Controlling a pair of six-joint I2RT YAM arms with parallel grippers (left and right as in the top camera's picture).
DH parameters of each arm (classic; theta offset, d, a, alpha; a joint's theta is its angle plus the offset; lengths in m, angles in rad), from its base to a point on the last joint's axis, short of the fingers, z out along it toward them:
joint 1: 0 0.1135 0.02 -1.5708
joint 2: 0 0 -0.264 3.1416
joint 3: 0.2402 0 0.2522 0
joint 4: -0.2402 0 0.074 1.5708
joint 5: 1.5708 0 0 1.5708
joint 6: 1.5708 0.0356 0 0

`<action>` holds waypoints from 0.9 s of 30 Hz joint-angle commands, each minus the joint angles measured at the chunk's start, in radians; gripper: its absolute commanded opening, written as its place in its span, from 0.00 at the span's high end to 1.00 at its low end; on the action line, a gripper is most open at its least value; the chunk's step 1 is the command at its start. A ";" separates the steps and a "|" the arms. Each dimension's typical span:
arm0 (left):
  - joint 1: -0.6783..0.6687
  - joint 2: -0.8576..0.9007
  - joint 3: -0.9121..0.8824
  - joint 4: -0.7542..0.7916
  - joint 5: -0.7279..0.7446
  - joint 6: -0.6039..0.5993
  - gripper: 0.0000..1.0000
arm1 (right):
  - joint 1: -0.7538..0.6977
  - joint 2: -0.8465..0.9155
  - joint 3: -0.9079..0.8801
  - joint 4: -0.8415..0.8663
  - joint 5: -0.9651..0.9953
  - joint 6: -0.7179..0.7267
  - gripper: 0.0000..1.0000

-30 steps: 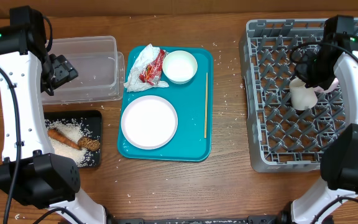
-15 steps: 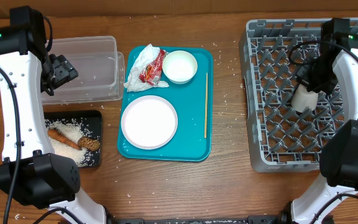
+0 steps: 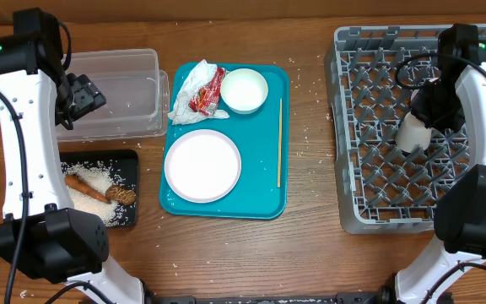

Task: Sort waste into correct bins and load items into the dishwasher

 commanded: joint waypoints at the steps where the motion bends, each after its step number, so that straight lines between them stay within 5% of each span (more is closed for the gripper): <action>1: -0.007 -0.017 0.016 0.000 0.001 0.004 0.00 | -0.007 0.001 0.029 0.017 0.000 0.009 0.90; 20: -0.007 -0.017 0.016 0.000 0.001 0.004 0.00 | -0.074 0.001 -0.031 0.082 -0.027 0.009 0.86; 27: -0.008 -0.017 0.016 0.000 0.001 0.004 0.00 | -0.079 -0.003 -0.018 0.060 -0.037 0.009 0.93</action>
